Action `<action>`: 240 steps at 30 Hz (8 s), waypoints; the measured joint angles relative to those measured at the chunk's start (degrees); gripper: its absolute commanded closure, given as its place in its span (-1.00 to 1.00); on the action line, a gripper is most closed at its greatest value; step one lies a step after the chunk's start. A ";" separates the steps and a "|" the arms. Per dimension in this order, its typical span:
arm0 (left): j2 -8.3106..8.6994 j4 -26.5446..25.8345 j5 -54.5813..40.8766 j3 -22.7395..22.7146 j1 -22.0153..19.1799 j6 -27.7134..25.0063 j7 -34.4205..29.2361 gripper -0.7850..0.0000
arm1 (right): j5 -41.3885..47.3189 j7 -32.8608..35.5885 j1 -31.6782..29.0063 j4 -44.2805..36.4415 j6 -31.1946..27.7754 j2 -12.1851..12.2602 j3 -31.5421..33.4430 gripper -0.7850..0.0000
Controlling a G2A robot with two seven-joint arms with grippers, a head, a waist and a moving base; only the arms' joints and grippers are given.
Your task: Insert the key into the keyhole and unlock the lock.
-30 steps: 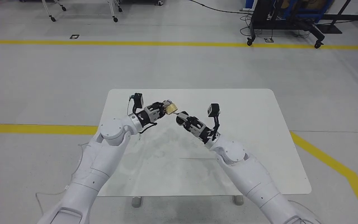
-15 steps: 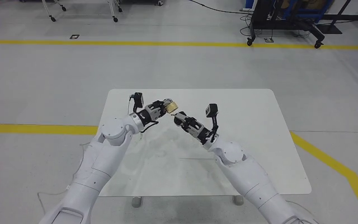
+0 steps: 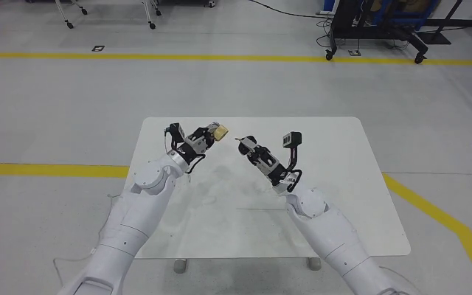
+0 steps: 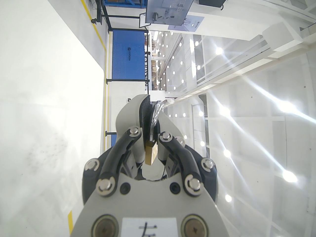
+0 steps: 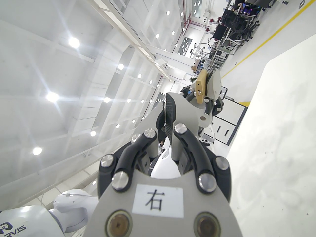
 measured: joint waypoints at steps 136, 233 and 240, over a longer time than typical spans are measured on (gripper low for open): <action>-5.72 -1.69 8.11 -0.68 3.24 -9.55 5.89 1.00 | -26.93 -22.44 -4.27 -5.77 12.77 -5.93 2.90 1.00; -4.70 -1.38 8.22 -2.59 -0.73 6.58 -7.05 1.00 | -66.22 -31.57 -5.48 -2.54 -2.24 -2.48 10.24 1.00; -4.66 -2.28 10.71 -2.64 0.56 3.03 -3.35 1.00 | -40.14 -20.88 -6.96 -4.09 2.31 -3.33 8.98 1.00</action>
